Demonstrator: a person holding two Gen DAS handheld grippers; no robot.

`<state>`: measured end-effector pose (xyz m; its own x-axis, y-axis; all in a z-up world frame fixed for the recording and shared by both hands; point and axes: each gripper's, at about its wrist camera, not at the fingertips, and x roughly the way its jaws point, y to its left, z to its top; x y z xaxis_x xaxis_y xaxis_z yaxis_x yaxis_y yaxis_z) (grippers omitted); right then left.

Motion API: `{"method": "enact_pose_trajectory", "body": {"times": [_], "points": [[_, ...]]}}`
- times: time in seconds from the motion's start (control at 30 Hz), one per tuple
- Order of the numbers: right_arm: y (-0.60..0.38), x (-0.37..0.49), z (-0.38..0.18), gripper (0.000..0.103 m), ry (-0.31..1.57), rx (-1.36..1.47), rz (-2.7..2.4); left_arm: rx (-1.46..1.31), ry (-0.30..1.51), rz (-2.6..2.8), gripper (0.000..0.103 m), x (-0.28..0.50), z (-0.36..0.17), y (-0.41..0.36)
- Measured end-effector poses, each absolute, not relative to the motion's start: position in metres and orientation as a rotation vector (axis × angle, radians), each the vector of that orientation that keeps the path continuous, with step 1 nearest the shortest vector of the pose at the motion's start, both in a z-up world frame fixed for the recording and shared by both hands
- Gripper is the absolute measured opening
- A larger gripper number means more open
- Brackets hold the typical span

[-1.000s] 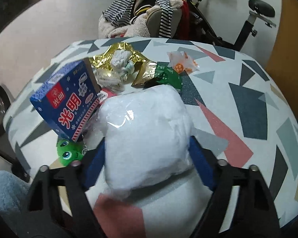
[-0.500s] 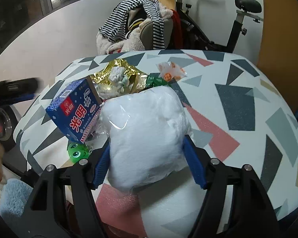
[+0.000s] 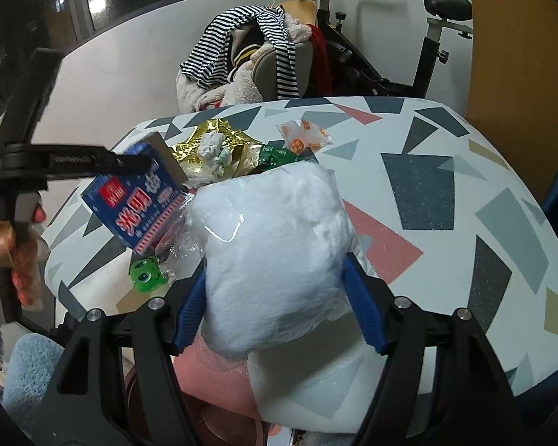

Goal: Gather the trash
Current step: 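Carry the white bag and blue box down to the brown bin and release both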

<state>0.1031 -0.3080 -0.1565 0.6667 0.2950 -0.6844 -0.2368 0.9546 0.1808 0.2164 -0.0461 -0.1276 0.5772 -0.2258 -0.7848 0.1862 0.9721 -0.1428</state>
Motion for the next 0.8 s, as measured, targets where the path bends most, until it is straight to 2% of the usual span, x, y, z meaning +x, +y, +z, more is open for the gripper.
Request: {"method": "enact_pose_trajectory", "body": {"times": [0.33,0.6,0.8], "points": [[-0.28,0.067,-0.139,0.069,0.719,0.034,0.43,0.094,0.803,-0.287,0.038,0.126,-0.084,-0.042],[-0.246,0.016,-0.147,0.069,0.739,-0.039,0.568,0.069,0.788,-0.275,0.038,0.037,-0.088,-0.006],[-0.211,-0.021,-0.168,0.069,0.822,-0.088,0.738,0.016,0.8,-0.244,0.038,0.001,-0.097,0.017]]}}
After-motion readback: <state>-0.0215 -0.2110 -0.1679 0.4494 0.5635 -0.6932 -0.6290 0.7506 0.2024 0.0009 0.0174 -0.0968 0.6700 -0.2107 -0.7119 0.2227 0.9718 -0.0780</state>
